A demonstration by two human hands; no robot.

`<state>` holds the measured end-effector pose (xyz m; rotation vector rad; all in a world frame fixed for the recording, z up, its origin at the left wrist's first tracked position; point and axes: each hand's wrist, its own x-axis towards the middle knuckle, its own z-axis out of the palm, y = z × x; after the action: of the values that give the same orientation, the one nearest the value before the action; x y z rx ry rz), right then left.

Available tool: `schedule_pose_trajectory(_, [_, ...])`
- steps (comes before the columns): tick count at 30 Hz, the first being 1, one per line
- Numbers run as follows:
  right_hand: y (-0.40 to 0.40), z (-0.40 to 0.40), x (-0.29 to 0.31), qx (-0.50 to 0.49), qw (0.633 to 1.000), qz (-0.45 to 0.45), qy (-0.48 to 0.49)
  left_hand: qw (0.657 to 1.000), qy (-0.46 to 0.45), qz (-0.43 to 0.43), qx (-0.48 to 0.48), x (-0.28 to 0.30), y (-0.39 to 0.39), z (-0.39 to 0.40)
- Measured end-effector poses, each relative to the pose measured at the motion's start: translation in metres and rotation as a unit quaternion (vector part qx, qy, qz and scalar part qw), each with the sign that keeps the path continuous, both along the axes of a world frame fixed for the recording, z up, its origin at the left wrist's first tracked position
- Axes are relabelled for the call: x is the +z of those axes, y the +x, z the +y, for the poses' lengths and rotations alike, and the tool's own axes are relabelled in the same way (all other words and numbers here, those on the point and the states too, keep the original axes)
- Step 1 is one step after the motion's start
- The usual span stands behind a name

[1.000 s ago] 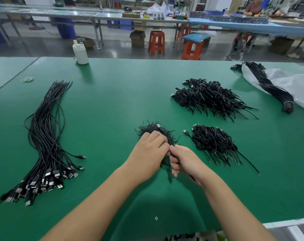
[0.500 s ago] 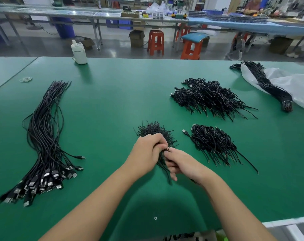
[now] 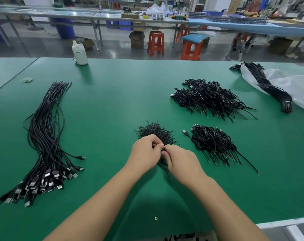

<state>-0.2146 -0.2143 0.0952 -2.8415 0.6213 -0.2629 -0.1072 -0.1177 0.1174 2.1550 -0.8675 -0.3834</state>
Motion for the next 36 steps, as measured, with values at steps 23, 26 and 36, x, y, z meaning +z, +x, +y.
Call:
schedule_pose_trajectory(23, [0.000, -0.002, -0.020, 0.051, 0.992, 0.087, -0.070, 0.985, 0.119, -0.081, -0.091, 0.004, 0.000, 0.005])
schedule_pose_trajectory(26, [0.001, -0.003, -0.021, 0.063, 0.990, 0.102, -0.074, 0.972, 0.159, -0.150, -0.082, 0.002, -0.001, 0.002])
schedule_pose_trajectory(36, [0.006, -0.003, 0.000, 0.052, 0.966, 0.026, -0.250, 0.959, 0.218, -0.171, -0.051, -0.012, 0.006, 0.005])
